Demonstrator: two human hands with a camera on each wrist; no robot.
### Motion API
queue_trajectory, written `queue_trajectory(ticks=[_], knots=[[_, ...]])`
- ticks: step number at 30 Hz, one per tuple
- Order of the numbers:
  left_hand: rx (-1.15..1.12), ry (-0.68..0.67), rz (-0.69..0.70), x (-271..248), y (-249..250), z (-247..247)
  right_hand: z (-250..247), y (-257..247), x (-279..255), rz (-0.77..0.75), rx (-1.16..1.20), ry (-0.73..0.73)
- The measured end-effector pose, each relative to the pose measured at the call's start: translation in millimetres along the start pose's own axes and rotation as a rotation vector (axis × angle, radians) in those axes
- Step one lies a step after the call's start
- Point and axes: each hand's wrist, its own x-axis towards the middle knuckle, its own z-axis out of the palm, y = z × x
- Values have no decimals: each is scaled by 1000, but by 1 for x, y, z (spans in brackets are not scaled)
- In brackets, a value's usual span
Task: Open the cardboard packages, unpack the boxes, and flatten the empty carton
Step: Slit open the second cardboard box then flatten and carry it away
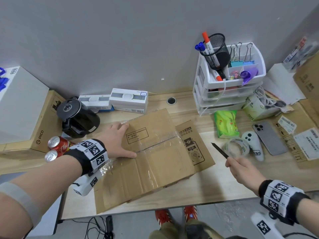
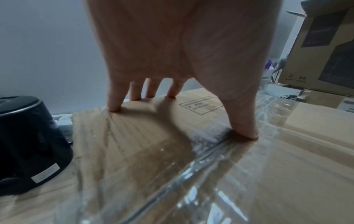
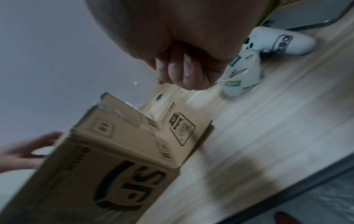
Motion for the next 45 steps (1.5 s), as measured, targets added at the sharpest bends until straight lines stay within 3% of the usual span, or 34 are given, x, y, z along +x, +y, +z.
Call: queue_trajectory(ticks=[7,17,19,21,24,27,29,31,33,37,42,45], knots=[[54,-52,56,-11,-7,-1,5,53,36,54,-212,8],[320,-48,35,-12,10,1,34,79,77,120,-567,230],[339,-34,29,-14,13,3,36,69,71,53,-615,264],[341,-12,33,-18,16,6,41,44,57,-86,-449,234],[323,-10,41,-24,21,5,49,-13,25,-409,-266,140],[286,-41,102,-24,19,-6,64,-82,-17,-795,-440,-192],[228,-102,138,-21,12,-18,83,-118,-38,-887,-807,-416],[199,-154,156,-19,4,-30,103,-137,-43,-946,-1121,-424],[202,-180,172,-18,-3,-37,117,-148,-44,-960,-1245,-342],[134,-184,184,-21,-10,-40,126,-146,-50,-931,-1341,-275],[60,-169,200,-22,-10,-42,128,-143,-56,-784,-1417,-291],[14,-188,203,-21,-15,-49,128,-144,-64,-802,-1446,-229]])
